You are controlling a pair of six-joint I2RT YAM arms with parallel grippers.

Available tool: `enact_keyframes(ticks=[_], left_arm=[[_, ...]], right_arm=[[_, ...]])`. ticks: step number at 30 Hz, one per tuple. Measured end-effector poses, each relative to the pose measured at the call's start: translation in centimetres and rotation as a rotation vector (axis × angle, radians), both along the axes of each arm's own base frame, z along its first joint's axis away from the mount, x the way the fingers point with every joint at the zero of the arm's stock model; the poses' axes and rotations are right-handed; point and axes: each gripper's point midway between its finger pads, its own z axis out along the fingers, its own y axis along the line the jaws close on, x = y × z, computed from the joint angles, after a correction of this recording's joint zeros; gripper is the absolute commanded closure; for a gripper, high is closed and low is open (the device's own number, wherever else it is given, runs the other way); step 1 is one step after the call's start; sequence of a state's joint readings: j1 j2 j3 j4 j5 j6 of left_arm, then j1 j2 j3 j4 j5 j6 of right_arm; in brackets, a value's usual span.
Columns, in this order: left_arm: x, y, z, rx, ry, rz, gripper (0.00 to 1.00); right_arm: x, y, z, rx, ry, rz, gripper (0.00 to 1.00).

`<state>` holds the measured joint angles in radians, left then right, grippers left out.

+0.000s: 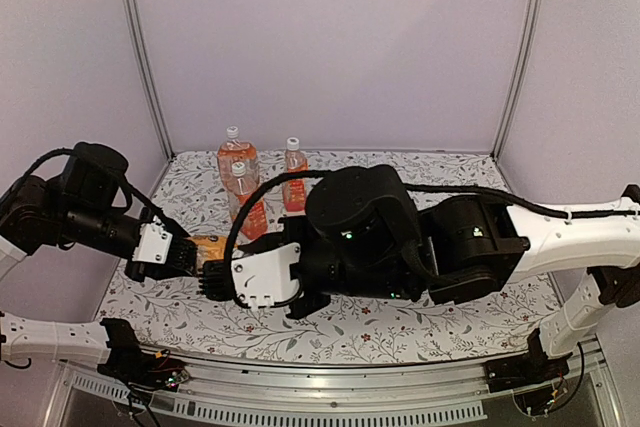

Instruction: Unscrew the bottle caps

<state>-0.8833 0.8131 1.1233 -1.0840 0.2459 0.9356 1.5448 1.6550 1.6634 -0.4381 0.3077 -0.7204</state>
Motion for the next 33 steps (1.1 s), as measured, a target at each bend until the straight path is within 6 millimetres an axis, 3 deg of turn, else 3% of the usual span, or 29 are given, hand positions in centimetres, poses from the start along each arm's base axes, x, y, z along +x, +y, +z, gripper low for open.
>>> enact_keyframes(ticks=[5,9,10,13,15,19,24,26,30,33], left_arm=[[-0.7,0.0,-0.2,0.003,0.016,-0.036,0.81],[-0.8,-0.1,-0.1,-0.001,0.014,-0.042,0.81],[-0.7,-0.1,-0.1,-0.002,0.012,-0.042,0.81],[-0.7,-0.1,-0.1,0.000,0.009,-0.038,0.82],[-0.7,0.0,-0.1,0.001,0.009,-0.040,0.82],[-0.5,0.1,0.2,-0.010,-0.003,-0.023,0.82],[2.2,0.0,0.9,-0.058,-0.107,0.089,0.81],[4.0,-0.1,1.1,-0.071,-0.177,0.154,0.81],[7.5,0.0,1.6,-0.083,-0.323,0.280,0.81],[9.1,0.2,2.0,-0.082,-0.397,0.336,0.81]], right_arm=[[-0.6,0.1,0.2,-0.073,-0.275,0.052,1.00],[-0.6,0.1,0.3,-0.100,-0.363,0.074,0.99],[-0.6,0.1,0.3,-0.103,-0.372,0.076,0.88],[-0.4,0.1,0.3,-0.108,-0.390,0.073,0.23],[-0.2,0.0,0.2,-0.111,-0.394,0.057,0.03],[0.5,-0.2,0.4,-0.090,-0.352,0.003,0.01],[1.6,-0.7,1.4,0.029,-0.123,-0.055,0.01],[3.1,-1.4,2.7,0.125,0.053,-0.104,0.01],[8.9,-3.6,5.6,0.369,0.484,-0.279,0.07],[12.1,-4.5,6.1,0.500,0.745,-0.397,0.12]])
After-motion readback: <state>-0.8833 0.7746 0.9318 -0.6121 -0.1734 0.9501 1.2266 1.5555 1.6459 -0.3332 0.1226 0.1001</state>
